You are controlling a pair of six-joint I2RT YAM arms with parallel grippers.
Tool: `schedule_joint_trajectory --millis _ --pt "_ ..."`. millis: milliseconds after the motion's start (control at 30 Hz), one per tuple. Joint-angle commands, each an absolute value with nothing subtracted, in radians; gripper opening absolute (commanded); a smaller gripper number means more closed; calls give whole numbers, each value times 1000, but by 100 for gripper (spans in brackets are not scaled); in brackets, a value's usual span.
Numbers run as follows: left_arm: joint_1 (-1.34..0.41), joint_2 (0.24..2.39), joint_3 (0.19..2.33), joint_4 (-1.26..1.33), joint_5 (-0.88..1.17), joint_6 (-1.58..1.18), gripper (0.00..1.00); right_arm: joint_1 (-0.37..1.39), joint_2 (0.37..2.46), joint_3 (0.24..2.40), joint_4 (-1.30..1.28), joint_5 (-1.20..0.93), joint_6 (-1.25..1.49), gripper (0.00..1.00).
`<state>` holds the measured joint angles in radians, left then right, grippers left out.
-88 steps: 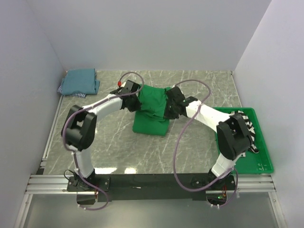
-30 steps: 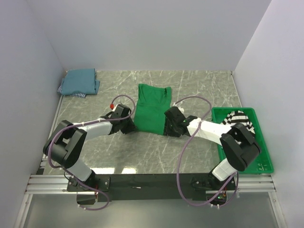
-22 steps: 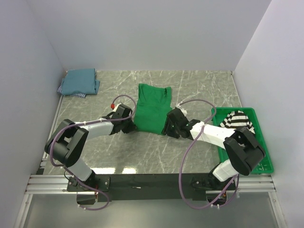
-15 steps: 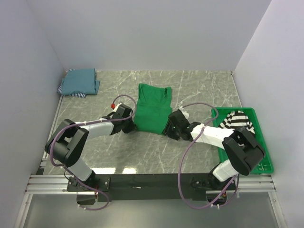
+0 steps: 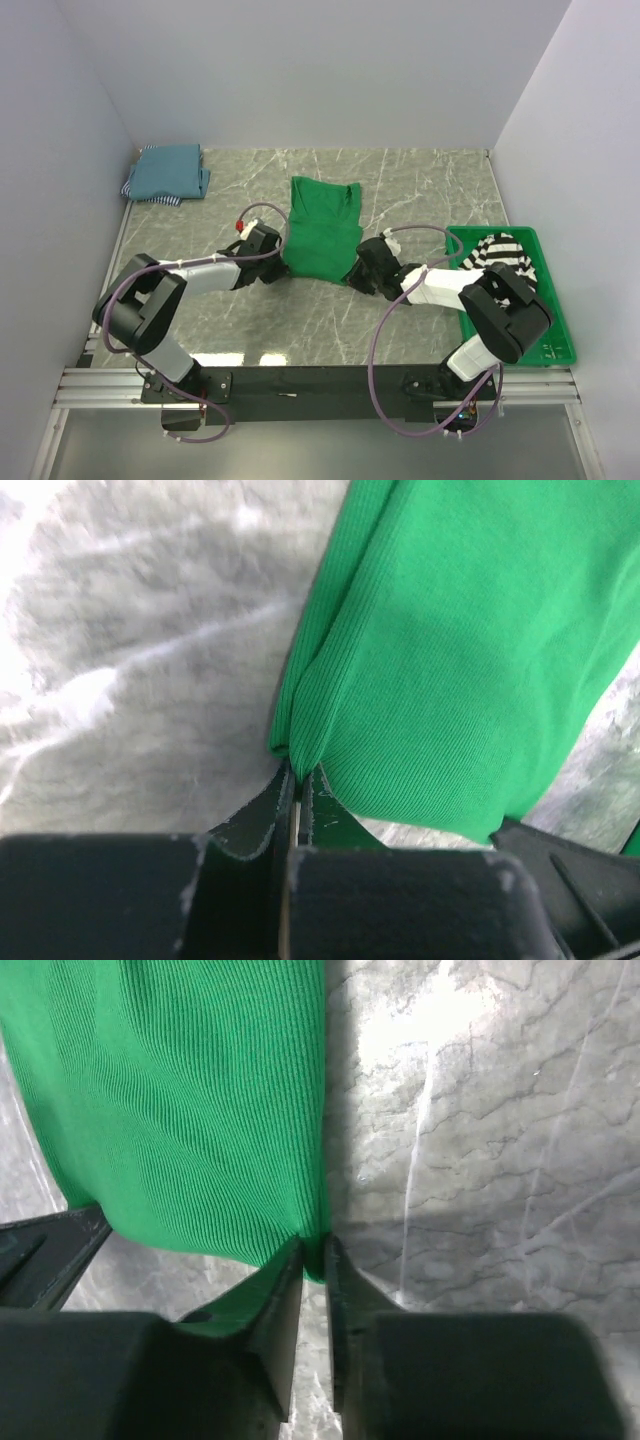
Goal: Fold and stack the tank tops
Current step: Fold the tank top
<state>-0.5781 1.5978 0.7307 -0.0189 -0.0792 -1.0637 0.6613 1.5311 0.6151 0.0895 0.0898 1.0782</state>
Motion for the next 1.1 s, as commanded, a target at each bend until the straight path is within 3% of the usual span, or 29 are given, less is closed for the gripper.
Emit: schedule_joint_trajectory --millis 0,67,133,500,900,1067 --pt "-617 1600 663 -132 -83 -1063 1 655 1536 601 80 140 1066 17" --pt "-626 1586 657 -136 -81 -1066 1 655 1517 600 65 144 1031 4" --pt "-643 1559 647 -152 -84 -1072 1 657 1497 594 43 141 1009 0" --pt "-745 1341 551 -290 -104 -1149 1 767 1260 511 -124 86 962 0" --pt "-1095 993 529 -604 -170 -1448 0 1043 1022 515 -342 152 1083 0" --pt "-1135 899 569 -696 -207 -1514 0 1075 960 572 -417 186 1098 0"
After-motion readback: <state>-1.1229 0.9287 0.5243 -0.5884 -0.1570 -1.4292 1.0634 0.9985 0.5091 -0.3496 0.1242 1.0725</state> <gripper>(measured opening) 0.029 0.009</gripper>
